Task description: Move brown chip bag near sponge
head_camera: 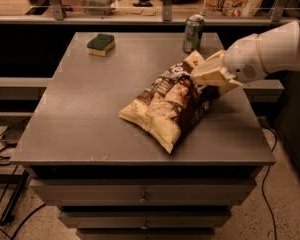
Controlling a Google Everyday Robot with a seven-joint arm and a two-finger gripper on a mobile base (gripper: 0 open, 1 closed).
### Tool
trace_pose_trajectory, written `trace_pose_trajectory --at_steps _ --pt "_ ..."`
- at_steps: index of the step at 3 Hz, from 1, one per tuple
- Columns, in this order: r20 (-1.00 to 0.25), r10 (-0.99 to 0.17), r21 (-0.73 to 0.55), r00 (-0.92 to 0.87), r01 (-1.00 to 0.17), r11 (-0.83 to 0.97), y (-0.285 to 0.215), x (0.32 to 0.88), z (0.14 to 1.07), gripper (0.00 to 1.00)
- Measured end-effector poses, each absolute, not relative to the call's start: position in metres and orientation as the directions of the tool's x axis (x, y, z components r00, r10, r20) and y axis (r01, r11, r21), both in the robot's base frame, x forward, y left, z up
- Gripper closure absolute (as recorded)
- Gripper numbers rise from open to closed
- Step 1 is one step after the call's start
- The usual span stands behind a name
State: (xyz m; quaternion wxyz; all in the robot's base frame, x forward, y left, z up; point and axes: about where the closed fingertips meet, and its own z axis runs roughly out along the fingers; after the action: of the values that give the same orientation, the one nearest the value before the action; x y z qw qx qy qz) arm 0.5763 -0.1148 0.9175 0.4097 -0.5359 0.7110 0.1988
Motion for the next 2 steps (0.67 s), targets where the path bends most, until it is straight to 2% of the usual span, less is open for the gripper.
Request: trace_pose_trajectory --at_steps 1,2 --pt "-0.809 -0.58 -0.172 -0.095 -0.905 0.389 -0.115 0.595 0.935 1.0" --pt "-0.851 -0.513 -0.163 -0.117 -0.869 0.468 -0.096 0.634 0.961 1.0"
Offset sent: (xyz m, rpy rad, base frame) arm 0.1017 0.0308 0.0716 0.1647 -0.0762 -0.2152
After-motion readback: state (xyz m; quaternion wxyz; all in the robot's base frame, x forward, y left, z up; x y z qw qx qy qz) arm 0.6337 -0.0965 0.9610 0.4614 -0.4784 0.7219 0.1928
